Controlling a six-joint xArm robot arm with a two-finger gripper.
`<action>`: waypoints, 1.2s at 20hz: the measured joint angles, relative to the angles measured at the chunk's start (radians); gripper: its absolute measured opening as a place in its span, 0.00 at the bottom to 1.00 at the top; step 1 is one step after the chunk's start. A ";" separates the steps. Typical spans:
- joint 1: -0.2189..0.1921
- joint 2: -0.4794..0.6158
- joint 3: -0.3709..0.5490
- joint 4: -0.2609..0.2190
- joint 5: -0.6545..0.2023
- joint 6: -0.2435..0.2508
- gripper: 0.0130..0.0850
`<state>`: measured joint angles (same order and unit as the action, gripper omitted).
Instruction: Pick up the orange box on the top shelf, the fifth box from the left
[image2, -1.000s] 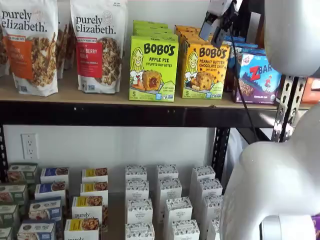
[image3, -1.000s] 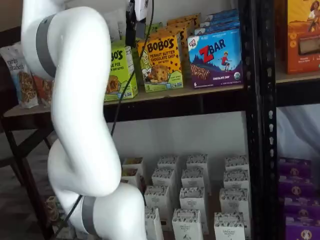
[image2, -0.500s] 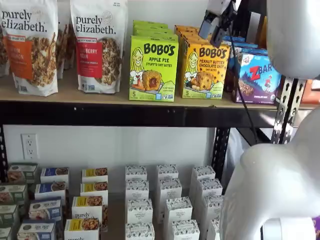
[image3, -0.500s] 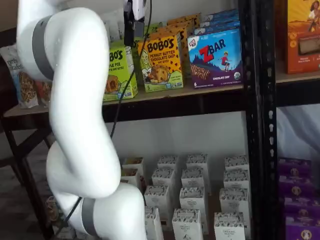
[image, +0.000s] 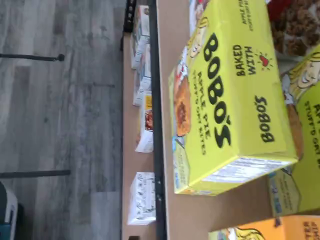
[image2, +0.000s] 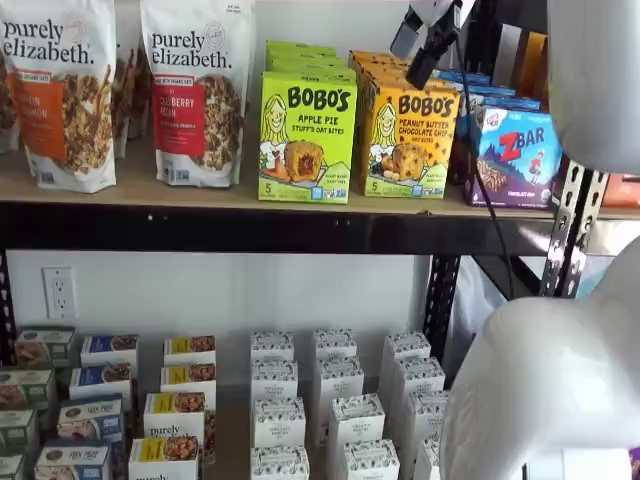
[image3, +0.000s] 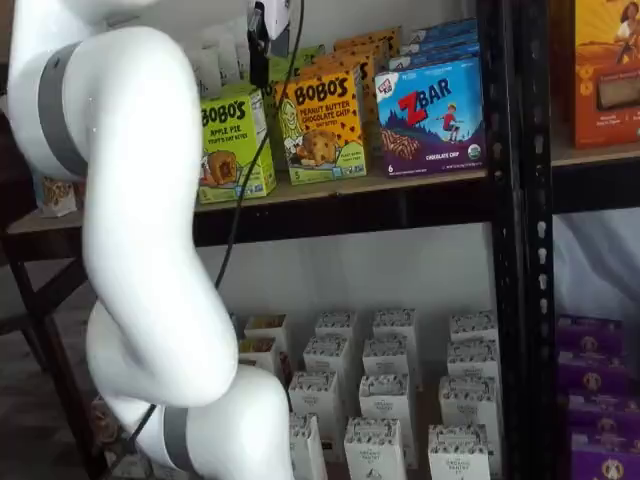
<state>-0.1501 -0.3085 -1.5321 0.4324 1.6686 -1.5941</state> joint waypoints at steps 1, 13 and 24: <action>-0.003 -0.002 0.004 -0.002 -0.013 -0.004 1.00; -0.040 -0.011 0.054 -0.047 -0.180 -0.073 1.00; -0.029 0.152 -0.135 -0.090 -0.051 -0.063 1.00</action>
<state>-0.1786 -0.1564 -1.6668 0.3428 1.6173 -1.6569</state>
